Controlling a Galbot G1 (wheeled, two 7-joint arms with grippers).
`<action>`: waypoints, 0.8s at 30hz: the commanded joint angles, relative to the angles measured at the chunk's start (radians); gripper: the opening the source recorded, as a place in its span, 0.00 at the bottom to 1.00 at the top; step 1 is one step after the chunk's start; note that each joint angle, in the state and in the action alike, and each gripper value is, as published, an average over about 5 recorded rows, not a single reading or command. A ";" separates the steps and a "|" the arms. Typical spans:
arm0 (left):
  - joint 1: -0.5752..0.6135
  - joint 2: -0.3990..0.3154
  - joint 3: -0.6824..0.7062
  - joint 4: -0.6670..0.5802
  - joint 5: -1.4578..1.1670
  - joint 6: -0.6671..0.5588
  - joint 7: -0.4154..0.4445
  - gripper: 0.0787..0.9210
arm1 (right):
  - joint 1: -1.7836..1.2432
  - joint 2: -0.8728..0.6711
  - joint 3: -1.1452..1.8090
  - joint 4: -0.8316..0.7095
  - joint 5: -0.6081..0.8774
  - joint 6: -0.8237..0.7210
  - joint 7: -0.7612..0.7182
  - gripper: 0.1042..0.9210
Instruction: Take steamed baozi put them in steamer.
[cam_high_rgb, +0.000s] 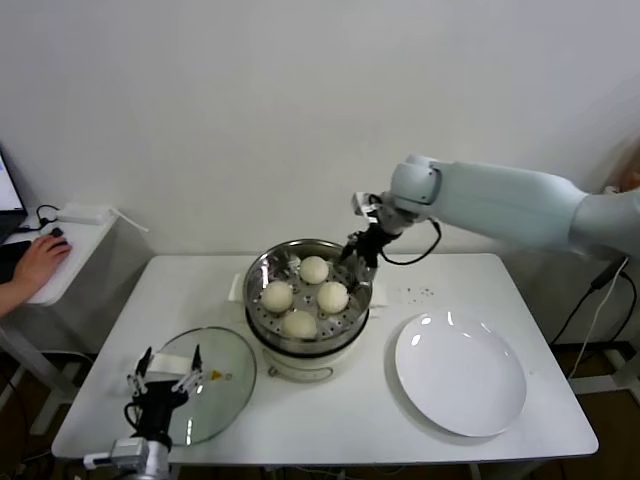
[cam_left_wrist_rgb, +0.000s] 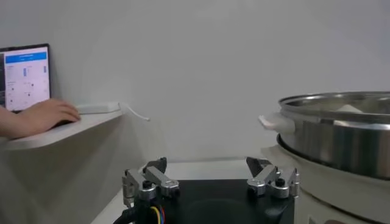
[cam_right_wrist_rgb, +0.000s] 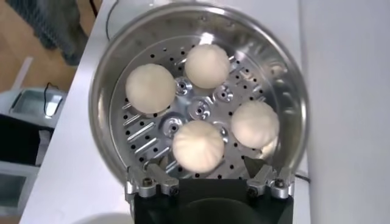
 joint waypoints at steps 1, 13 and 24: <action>-0.001 0.004 -0.001 -0.005 -0.012 -0.008 0.000 0.88 | -0.026 -0.330 0.164 0.214 0.015 0.015 0.095 0.88; -0.005 0.002 0.001 -0.023 -0.022 -0.086 0.031 0.88 | -0.708 -0.718 0.885 0.502 -0.152 0.069 0.470 0.88; 0.010 -0.030 0.015 -0.029 0.016 -0.109 0.036 0.88 | -1.616 -0.532 1.751 0.612 -0.321 0.203 0.724 0.88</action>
